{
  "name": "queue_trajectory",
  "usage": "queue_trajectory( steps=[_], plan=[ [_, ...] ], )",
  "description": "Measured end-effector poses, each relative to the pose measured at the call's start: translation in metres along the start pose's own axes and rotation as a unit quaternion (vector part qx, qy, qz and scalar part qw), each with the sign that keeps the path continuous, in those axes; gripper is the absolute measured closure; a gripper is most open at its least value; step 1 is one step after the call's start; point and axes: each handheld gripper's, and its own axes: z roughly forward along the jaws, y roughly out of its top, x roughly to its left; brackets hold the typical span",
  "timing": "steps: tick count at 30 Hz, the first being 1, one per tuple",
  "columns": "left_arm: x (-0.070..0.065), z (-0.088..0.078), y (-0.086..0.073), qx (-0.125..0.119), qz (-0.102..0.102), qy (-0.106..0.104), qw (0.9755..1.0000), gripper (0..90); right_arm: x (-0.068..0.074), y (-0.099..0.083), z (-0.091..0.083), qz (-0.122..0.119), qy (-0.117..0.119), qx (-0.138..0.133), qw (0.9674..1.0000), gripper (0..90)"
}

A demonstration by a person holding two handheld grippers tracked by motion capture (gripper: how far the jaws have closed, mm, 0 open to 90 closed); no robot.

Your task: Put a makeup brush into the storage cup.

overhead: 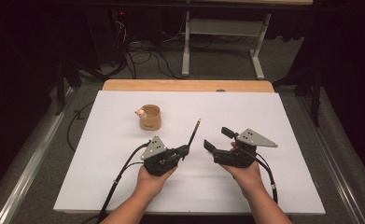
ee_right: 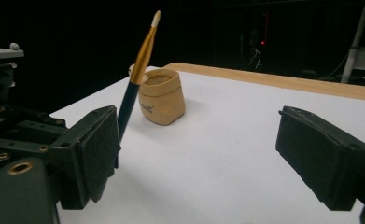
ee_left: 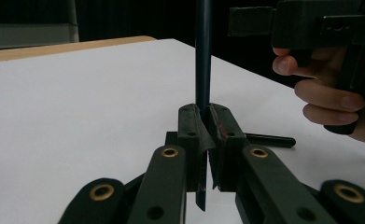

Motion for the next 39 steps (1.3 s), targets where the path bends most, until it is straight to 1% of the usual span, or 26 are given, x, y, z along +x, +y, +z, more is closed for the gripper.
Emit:
queue_trajectory(
  steps=[3, 5, 11, 21, 27, 33, 39],
  plan=[
    [-0.002, 0.001, -0.002, 0.002, 0.001, -0.001, 1.0000, 84.4, 0.001, -0.001, 0.001, 0.011, 0.012, 0.000, 0.9999, 16.3],
    [-0.003, 0.002, -0.003, 0.001, 0.002, -0.002, 1.0000, 84.4, 0.002, -0.001, 0.001, 0.017, 0.015, 0.000, 0.9997, 16.6],
    [-0.003, 0.004, -0.005, 0.005, 0.001, -0.004, 1.0000, 84.4, 0.001, -0.002, 0.004, 0.026, 0.016, 0.007, 0.9995, 17.5],
    [-0.007, 0.008, -0.008, 0.009, 0.001, -0.009, 0.9999, 84.4, 0.003, -0.003, 0.005, 0.047, 0.038, 0.004, 0.9982, 26.4],
    [-0.008, 0.009, -0.009, 0.011, -0.001, -0.011, 0.9999, 84.4, 0.005, -0.003, 0.005, 0.048, 0.046, -0.001, 0.9978, 33.2],
    [-0.009, 0.010, -0.010, 0.011, 0.003, -0.012, 0.9999, 84.4, 0.005, -0.003, 0.004, 0.057, 0.052, -0.008, 0.9970, 38.0],
    [-0.009, 0.011, -0.011, 0.012, 0.005, -0.011, 0.9999, 84.4, 0.008, -0.005, 0.007, 0.059, 0.060, -0.005, 0.9964, 43.7]
  ],
)
